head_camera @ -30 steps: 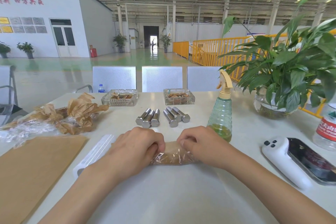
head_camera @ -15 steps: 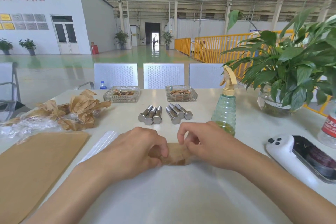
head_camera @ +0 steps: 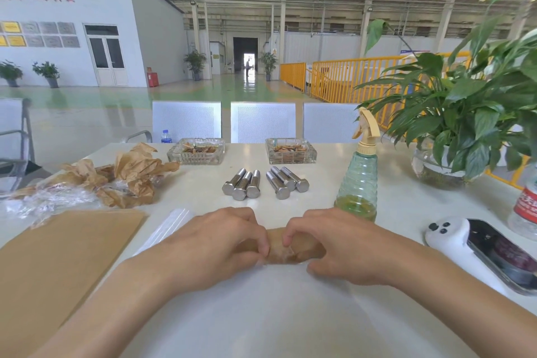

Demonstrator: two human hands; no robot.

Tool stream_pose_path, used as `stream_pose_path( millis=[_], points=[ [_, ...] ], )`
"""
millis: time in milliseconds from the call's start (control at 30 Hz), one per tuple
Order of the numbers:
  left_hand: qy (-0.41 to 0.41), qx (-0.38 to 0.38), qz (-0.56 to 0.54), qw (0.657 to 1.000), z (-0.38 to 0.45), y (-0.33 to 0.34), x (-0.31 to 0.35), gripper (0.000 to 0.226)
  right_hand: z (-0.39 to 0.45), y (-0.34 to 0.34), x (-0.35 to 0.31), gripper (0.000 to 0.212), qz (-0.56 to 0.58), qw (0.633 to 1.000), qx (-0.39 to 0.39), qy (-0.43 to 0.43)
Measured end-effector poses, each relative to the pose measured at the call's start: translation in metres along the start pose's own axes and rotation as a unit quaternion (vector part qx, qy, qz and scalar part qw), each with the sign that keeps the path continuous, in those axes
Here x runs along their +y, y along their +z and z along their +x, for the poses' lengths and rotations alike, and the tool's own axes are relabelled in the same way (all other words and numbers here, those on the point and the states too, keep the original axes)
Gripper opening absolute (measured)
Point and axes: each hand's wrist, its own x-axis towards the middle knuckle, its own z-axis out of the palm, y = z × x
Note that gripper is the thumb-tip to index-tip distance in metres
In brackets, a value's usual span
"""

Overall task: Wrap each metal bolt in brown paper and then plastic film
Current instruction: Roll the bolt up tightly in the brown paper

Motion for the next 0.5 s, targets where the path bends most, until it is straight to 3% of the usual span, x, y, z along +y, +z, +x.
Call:
stream_pose_path(
  millis=[100,167,500],
  points=[
    [0.0,0.017,0.001,1.0,0.001,0.001,0.002,0.019,-0.004,0.004,0.003,0.033,0.03,0.999,0.024,-0.014],
    [0.001,0.04,0.017,0.999,0.002,0.003,0.003,0.011,-0.004,0.005,0.006,0.019,0.053,0.997,0.061,-0.016],
    [-0.014,0.081,0.026,0.996,0.001,0.005,0.006,0.026,-0.002,0.026,0.009,0.024,-0.006,0.985,0.172,-0.01]
  ],
)
